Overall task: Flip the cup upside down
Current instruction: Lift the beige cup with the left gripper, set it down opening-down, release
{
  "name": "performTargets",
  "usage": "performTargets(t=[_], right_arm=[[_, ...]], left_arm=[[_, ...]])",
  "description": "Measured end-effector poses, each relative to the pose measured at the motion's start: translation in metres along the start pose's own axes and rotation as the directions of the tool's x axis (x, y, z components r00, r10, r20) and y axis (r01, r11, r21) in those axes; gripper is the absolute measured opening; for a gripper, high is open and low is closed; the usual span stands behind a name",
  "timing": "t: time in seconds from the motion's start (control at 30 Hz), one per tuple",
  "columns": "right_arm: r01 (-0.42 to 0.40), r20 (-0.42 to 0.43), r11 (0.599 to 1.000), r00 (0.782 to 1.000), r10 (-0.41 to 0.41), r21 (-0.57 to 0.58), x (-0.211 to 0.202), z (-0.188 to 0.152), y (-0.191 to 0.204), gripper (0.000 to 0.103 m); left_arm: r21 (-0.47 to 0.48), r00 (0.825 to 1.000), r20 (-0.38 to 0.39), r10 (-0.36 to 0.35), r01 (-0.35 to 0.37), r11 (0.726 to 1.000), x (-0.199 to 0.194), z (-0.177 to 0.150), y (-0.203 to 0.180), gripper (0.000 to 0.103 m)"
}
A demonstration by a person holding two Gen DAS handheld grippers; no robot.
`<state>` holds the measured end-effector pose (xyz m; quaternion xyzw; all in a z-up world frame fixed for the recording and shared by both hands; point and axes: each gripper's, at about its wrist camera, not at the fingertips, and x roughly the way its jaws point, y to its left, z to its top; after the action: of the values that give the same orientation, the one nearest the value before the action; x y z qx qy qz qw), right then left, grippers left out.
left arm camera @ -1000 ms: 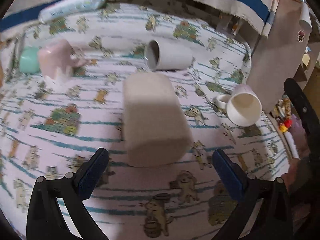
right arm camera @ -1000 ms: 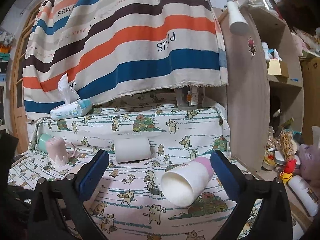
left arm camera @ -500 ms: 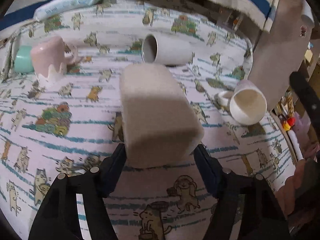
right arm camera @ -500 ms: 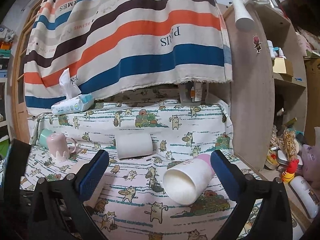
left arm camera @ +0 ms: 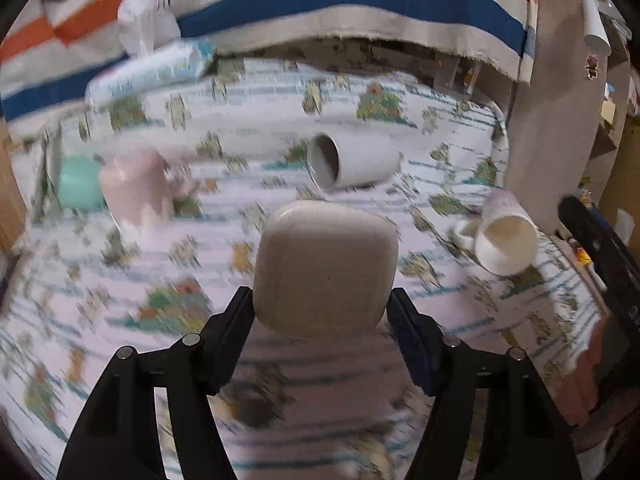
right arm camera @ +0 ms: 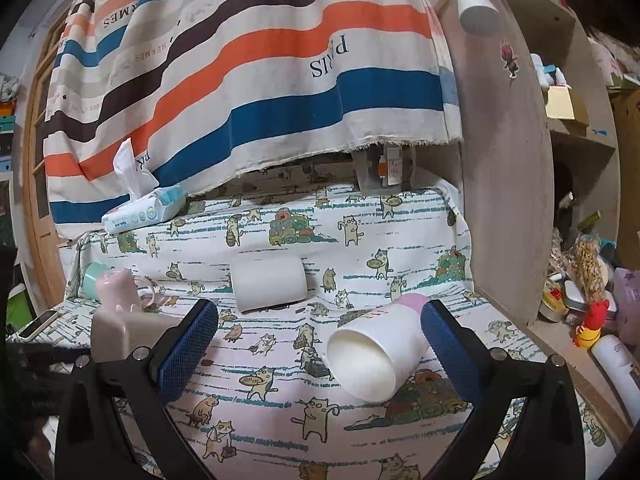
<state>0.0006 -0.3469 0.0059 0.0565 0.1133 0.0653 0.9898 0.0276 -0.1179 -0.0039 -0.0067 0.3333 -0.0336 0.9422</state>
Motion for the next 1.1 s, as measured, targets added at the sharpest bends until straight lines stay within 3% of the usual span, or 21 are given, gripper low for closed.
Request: performTargets(t=[0.13,0.33,0.6,0.7,0.8,0.87,1.1], right_arm=[[-0.003,-0.006,1.000,1.000,0.003,0.007,0.000,0.000,-0.001,0.102],[-0.002,-0.021,1.000,1.000,0.003,0.019,0.003,-0.001,-0.004,0.102],[-0.001,-0.028,1.000,1.000,0.002,0.027,0.005,-0.001,-0.006,0.102],[-0.001,-0.032,1.000,0.999,0.002,0.028,0.006,-0.001,-0.006,0.102],[-0.002,-0.038,1.000,0.999,0.003,0.029,0.007,-0.001,-0.007,0.102],[0.000,-0.043,1.000,0.999,0.002,0.028,0.008,-0.001,-0.007,0.102],[-0.001,-0.052,1.000,0.999,0.002,0.014,0.010,-0.001,-0.005,0.102]], left_arm=[[0.028,1.000,0.007,0.025,-0.025,0.999,0.006,0.022,0.014,0.066],[0.037,0.999,-0.034,0.005,-0.003,0.999,0.020,0.043,0.027,0.065],[0.058,0.996,-0.068,0.057,-0.053,0.997,0.041,0.052,0.031,0.061],[0.062,0.997,-0.060,0.043,-0.039,0.997,0.042,0.053,0.034,0.061],[0.071,0.998,-0.051,0.043,-0.040,0.997,0.041,0.051,0.035,0.067],[0.073,0.997,-0.022,0.074,-0.072,0.995,0.038,0.050,0.037,0.082],[0.065,0.996,0.075,0.057,-0.062,0.996,0.014,0.048,0.051,0.083]])
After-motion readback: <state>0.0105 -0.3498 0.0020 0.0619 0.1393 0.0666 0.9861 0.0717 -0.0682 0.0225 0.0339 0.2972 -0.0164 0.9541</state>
